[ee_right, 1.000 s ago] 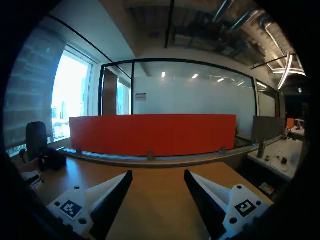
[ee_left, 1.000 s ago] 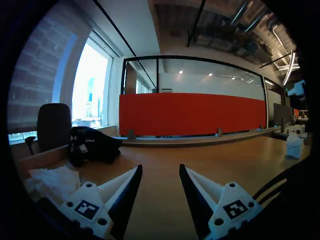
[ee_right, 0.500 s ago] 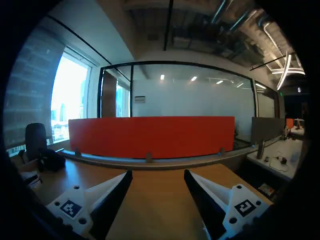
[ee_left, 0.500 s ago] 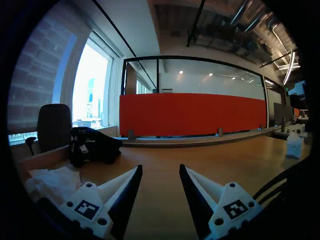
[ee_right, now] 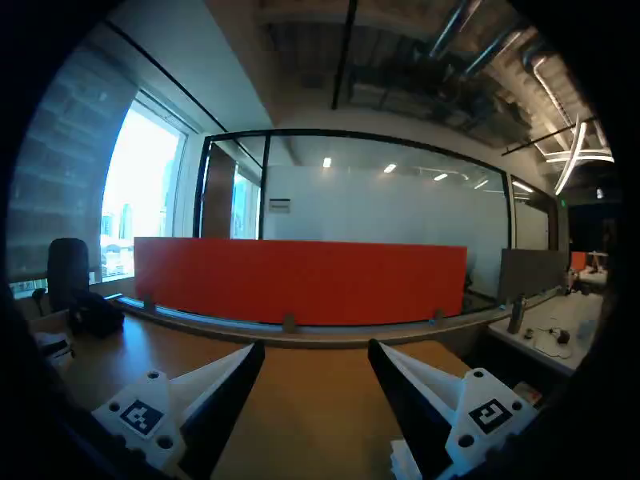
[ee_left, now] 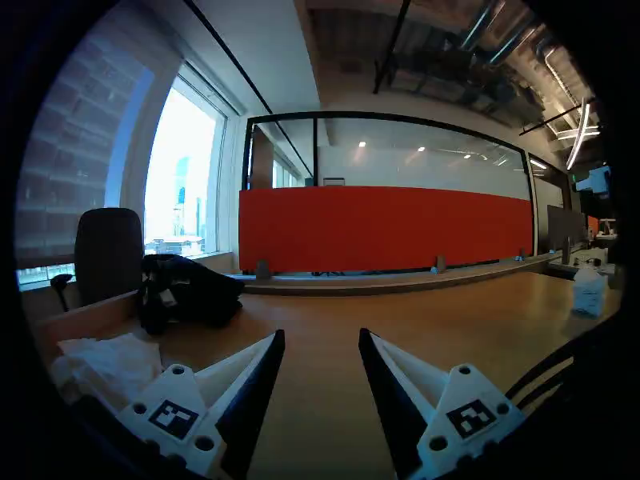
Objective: Fold towel
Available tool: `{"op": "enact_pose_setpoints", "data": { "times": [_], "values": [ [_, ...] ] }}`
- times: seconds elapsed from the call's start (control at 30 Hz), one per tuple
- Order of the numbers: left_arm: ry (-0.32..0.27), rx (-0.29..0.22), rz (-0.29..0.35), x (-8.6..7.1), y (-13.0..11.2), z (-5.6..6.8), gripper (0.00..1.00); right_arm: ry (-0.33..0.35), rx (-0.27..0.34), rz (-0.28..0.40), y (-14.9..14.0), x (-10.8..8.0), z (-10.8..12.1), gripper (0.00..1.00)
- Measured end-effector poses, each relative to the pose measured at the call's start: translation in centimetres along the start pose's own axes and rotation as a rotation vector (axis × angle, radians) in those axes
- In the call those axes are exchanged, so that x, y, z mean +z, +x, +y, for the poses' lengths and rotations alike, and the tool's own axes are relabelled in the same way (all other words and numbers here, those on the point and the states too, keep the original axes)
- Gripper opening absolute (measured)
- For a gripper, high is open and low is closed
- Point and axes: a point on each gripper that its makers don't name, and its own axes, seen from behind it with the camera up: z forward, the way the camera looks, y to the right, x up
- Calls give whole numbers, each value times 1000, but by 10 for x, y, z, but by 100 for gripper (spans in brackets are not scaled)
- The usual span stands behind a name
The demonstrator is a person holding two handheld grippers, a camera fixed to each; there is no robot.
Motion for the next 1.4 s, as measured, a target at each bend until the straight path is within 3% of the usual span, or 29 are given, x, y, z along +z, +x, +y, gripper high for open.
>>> {"op": "enact_pose_setpoints", "data": {
  "times": [0.3, 0.67, 0.9, 0.97, 1.03, 1.4],
  "values": [
    [0, 0, 0, 0, 0, 0, 67, -19, 30, 9, -19, 0, 9, 100],
    [0, 0, 0, 0, -1, 0, 67, 11, 60, 12, -49, 0, 7, 100],
    [0, 0, 1, 0, -2, 0, 68, -13, 88, -1, -76, 2, 17, 100],
    [0, 0, 1, 0, -2, 0, 75, -13, 86, 1, -83, 2, 17, 100],
    [0, 0, 1, 0, -2, 0, 100, -6, 82, 3, -89, 2, 15, 100],
    [0, 0, 0, 0, -3, 0, 100, 14, 78, 6, -121, 0, 7, 100]
  ]
}}
